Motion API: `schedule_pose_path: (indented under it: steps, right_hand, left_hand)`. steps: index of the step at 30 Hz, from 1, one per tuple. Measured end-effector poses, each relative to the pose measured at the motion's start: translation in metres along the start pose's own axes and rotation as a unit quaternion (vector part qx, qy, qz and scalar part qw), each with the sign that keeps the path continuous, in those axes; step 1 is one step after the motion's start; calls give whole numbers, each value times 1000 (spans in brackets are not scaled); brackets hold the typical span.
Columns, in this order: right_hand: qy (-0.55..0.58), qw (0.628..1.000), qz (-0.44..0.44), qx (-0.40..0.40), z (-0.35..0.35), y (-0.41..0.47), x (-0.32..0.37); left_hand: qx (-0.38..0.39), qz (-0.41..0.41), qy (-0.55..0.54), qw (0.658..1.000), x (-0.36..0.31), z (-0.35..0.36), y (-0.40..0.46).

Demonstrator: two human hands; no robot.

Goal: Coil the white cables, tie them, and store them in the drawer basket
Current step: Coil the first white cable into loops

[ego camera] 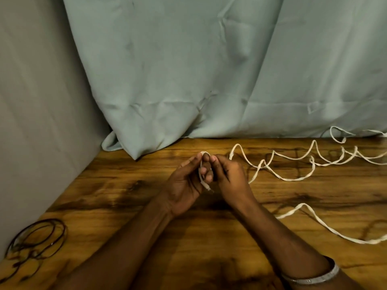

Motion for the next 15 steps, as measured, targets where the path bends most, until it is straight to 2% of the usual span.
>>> schedule_pose_path:
  steps: [6,11,15]
  right_hand:
    - [31,999,35,8,3,-8,-5]
    - [197,972,121,30,16,-10,-20]
    - [255,954,151,43,27,-11,-20]
  left_hand:
    - [-34,-5,37,999,6,-8,2]
    - [-52,-38,-75,995,11,-12,8]
    - [-48,-52,-107,992,6,-9,7]
Point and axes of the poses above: each hand's wrist, its own y-axis towards the middle knuckle, its own z-axis out of the palm, x = y × z, the point moved 10 cm from there along y, towards the middle knuckle, and after that the axes turned 8 degrees about y, right-handed, at the moved point
